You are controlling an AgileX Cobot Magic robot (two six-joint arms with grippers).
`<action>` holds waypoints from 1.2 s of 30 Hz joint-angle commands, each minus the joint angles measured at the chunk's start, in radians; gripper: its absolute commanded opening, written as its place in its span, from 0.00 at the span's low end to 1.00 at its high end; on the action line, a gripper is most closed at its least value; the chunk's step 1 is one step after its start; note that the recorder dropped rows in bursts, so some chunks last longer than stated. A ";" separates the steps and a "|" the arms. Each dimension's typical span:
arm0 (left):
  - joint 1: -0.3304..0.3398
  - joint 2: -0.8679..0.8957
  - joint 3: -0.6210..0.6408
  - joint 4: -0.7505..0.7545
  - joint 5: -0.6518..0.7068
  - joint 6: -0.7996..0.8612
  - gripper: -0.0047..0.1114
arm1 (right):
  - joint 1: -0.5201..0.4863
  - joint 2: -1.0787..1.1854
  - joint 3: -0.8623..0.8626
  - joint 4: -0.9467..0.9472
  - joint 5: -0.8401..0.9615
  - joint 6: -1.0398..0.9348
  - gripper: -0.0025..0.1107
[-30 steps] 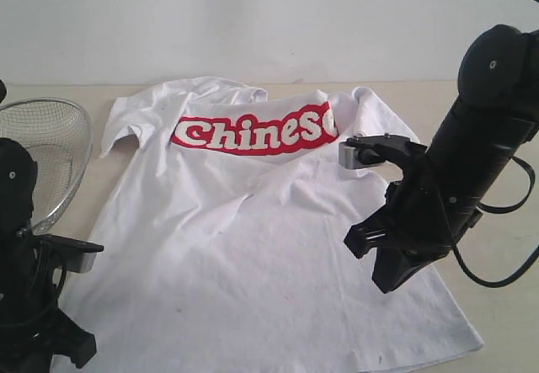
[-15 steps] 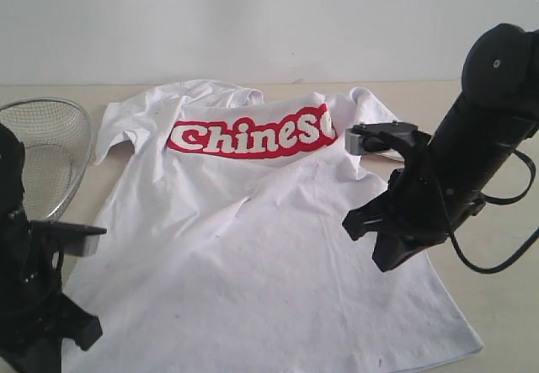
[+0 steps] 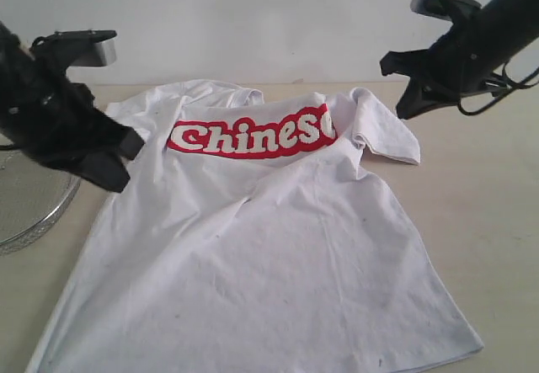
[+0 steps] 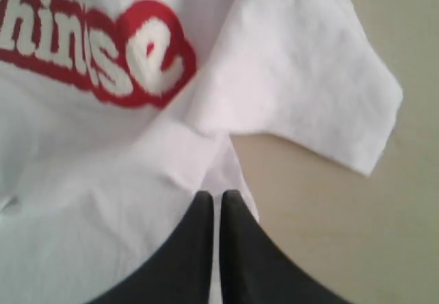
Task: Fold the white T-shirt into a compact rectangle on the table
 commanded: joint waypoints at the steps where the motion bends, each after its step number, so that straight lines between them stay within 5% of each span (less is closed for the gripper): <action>1: -0.003 0.158 -0.112 -0.039 -0.029 0.027 0.08 | -0.003 0.144 -0.182 0.031 0.052 0.000 0.05; 6: -0.003 0.280 -0.165 -0.153 -0.011 0.150 0.08 | -0.003 0.208 -0.230 0.139 0.176 -0.060 0.27; 11: -0.003 0.333 -0.184 -0.142 -0.063 0.187 0.08 | 0.018 0.206 -0.187 0.121 0.283 -0.086 0.02; 24: -0.003 0.345 -0.211 -0.123 0.001 0.187 0.08 | 0.058 0.120 0.176 0.099 0.104 -0.130 0.02; 36: -0.003 0.274 -0.211 -0.124 0.046 0.181 0.08 | 0.058 0.117 0.331 0.059 0.017 -0.123 0.02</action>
